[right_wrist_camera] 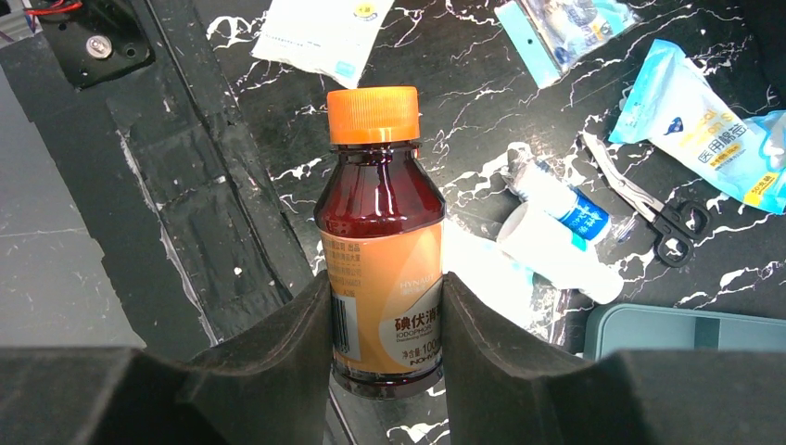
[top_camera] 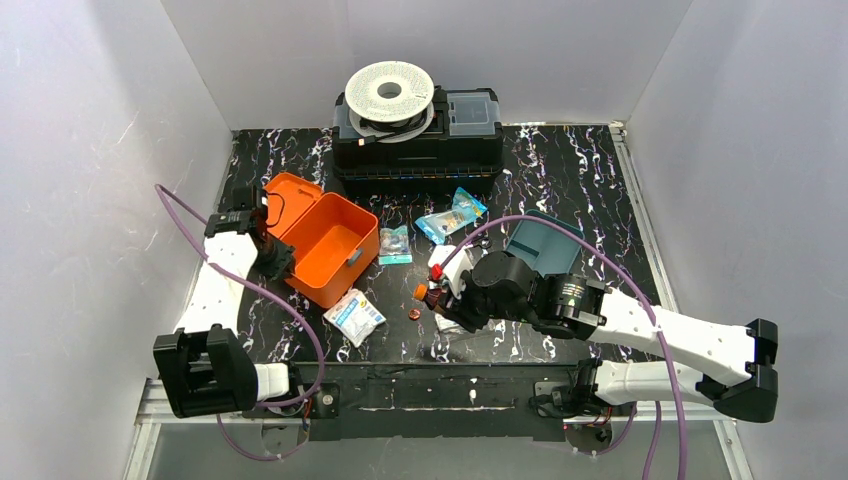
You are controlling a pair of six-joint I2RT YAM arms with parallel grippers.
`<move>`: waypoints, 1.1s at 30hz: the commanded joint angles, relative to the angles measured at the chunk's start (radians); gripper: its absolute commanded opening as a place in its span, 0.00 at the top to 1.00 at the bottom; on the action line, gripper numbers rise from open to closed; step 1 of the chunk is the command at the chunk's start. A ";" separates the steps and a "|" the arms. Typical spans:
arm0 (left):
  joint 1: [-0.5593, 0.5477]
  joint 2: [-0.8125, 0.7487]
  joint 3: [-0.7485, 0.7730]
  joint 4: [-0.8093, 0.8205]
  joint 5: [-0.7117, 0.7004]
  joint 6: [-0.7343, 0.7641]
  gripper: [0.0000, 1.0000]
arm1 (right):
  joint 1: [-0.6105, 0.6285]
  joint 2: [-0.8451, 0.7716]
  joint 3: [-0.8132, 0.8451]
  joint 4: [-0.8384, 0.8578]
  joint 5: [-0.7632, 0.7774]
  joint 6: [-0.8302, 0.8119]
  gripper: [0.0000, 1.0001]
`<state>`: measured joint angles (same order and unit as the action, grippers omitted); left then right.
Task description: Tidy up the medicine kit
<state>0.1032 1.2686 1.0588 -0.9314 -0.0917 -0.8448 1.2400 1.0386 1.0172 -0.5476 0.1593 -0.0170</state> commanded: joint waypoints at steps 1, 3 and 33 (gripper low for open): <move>0.005 -0.008 -0.044 0.056 0.143 0.075 1.00 | 0.010 0.006 0.050 0.023 0.018 0.009 0.75; 0.004 -0.007 -0.064 0.075 0.190 0.096 1.00 | 0.010 0.007 0.054 0.023 0.017 0.009 0.75; -0.147 -0.197 -0.023 -0.025 0.132 0.201 1.00 | 0.013 0.253 0.327 0.014 0.024 0.091 0.75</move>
<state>-0.0368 1.1290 0.9337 -0.9302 0.1028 -0.6579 1.2461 1.2953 1.2766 -0.5812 0.1570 0.0490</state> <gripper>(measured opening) 0.049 0.472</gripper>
